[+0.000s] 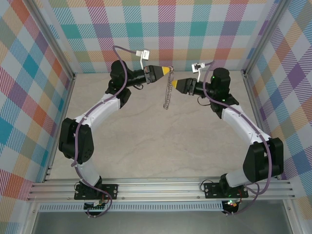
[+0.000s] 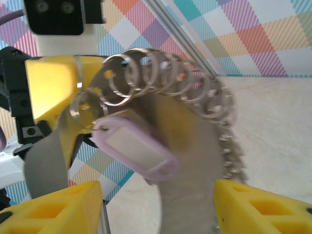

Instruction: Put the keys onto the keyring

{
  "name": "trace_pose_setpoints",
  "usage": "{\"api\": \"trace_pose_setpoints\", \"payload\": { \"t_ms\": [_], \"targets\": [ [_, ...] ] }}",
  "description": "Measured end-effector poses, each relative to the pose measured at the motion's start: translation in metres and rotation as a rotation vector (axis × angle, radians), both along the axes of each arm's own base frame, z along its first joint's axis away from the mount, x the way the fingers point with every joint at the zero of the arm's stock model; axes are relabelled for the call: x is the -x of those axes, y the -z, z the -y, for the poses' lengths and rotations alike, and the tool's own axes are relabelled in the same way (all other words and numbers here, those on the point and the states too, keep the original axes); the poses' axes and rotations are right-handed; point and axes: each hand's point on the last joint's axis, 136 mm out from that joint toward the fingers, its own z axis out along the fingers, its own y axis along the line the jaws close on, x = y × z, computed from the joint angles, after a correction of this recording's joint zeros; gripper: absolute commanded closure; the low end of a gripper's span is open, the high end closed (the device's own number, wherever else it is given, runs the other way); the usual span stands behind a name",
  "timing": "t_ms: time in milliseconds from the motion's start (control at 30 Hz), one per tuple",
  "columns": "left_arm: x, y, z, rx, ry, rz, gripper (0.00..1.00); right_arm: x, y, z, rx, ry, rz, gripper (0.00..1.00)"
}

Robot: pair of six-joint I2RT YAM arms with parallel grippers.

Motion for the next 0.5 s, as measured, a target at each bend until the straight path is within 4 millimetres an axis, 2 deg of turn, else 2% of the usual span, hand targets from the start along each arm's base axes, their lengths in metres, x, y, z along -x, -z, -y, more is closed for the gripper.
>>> {"api": "trace_pose_setpoints", "payload": {
  "t_ms": [300, 400, 500],
  "targets": [
    [0.003, 0.0, 0.004, 0.011, 0.01, -0.014, 1.0, 0.002, -0.02, -0.009, 0.004, -0.006, 0.08, 0.39],
    [0.003, 0.001, 0.004, 0.012, 0.008, -0.022, 1.0, 0.0, -0.026, -0.01, 0.007, -0.004, 0.101, 0.45],
    [0.002, 0.002, 0.004, 0.014, 0.004, -0.03, 1.0, -0.001, -0.024, -0.011, 0.016, 0.0, 0.102, 0.57]
  ]
}}
